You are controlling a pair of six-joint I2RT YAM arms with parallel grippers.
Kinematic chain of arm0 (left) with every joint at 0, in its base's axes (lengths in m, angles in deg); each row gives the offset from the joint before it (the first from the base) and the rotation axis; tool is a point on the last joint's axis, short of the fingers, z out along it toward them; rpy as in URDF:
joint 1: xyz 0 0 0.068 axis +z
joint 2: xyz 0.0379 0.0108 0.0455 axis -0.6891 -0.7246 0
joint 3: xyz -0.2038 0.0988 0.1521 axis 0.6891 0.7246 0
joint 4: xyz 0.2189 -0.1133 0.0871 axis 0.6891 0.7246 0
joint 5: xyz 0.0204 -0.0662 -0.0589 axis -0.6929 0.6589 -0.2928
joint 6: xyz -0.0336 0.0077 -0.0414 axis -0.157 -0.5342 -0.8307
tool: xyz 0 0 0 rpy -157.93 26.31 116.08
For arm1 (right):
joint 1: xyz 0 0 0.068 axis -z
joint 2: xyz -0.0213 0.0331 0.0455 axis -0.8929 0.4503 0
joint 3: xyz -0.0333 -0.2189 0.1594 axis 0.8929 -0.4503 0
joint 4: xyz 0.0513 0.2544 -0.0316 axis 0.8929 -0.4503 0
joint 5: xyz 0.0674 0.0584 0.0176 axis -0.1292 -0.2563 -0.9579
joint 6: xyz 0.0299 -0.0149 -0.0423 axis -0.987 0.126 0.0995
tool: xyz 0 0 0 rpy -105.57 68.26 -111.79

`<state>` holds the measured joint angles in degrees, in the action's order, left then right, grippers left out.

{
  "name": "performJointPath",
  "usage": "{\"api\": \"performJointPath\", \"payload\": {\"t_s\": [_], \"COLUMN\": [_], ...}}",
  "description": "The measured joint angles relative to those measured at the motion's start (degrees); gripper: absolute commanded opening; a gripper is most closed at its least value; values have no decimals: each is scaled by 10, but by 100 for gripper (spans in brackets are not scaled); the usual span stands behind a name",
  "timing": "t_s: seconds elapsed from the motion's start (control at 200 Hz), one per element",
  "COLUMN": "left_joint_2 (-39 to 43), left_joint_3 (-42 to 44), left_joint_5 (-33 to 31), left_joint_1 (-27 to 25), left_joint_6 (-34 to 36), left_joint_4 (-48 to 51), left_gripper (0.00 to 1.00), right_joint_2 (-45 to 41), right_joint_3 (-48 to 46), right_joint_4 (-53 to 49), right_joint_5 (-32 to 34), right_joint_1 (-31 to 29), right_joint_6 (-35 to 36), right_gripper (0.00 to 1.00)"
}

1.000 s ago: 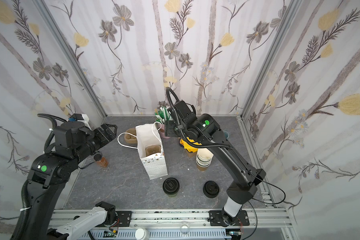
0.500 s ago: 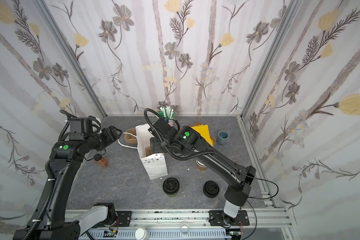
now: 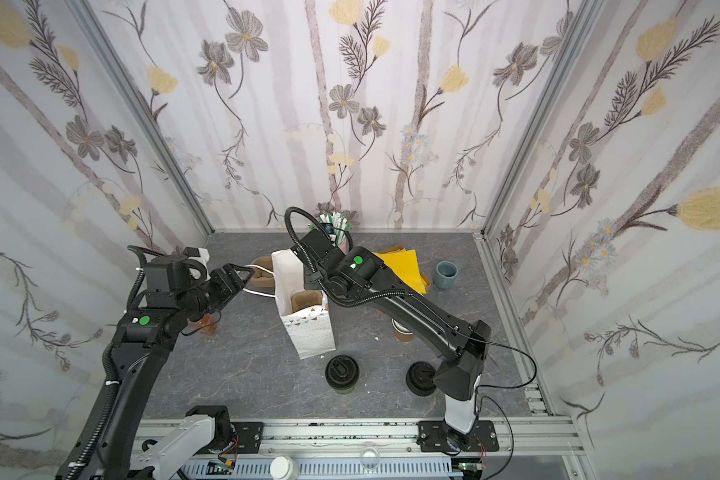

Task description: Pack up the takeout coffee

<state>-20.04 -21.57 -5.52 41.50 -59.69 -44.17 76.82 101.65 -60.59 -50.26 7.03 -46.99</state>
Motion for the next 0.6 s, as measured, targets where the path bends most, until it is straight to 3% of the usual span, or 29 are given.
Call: {"api": "performJointPath", "payload": {"t_s": [0.15,0.23,0.6], "left_joint_2": [-3,-8,-17], "left_joint_3": [0,0,14], "left_joint_5": [1,9,37], "left_joint_1": [0,0,0], "left_joint_6": [-4,-4,1], "left_joint_4": [-10,-12,-20], "left_gripper": [85,83,34], "right_joint_2": [2,3,3], "right_joint_3": [0,0,4], "right_joint_4": [1,4,3], "right_joint_5": [-1,-11,-48], "right_joint_1": [3,4,30], "right_joint_6": [5,17,64], "right_gripper": [0,0,0]}}
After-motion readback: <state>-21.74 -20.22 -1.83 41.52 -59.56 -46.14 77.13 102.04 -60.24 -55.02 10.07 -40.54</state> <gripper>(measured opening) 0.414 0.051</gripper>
